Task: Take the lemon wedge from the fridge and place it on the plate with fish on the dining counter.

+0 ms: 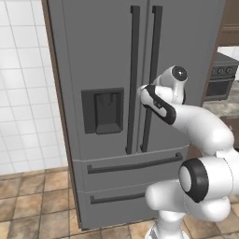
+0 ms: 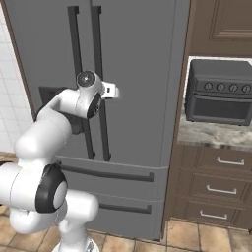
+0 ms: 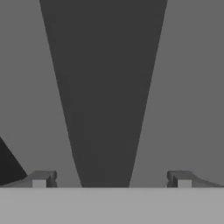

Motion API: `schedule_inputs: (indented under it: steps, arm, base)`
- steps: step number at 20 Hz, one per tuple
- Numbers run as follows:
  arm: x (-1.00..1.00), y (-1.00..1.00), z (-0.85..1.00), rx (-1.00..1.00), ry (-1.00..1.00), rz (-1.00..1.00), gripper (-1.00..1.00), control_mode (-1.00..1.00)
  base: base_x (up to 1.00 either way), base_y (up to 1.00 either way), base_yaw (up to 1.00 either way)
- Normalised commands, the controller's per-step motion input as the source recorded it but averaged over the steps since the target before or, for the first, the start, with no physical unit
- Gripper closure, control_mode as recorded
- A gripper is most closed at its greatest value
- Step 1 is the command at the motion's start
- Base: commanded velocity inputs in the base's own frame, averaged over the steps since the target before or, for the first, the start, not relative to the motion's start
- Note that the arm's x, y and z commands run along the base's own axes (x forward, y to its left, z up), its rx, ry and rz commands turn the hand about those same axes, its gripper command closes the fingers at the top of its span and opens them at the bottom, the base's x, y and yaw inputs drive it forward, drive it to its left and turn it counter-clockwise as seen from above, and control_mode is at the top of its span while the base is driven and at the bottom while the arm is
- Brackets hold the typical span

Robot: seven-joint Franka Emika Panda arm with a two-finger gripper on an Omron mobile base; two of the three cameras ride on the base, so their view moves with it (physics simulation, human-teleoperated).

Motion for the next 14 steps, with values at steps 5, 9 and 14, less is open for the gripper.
schedule_inputs:
  steps: [5, 9, 14]
  arm:
    - [0.06, 0.00, 0.00, 0.00, -0.02, 0.00, -1.00, -1.00]
    - [0.37, 0.00, -0.11, 0.00, -0.01, 0.00, -1.00, -1.00]
    - [0.54, 0.00, -0.22, 0.00, 0.00, -0.01, -1.00, -1.00]
  base:
    - [0.00, 0.00, 0.00]
    - [0.00, 0.00, 0.00]
    - [0.00, 0.00, 0.00]
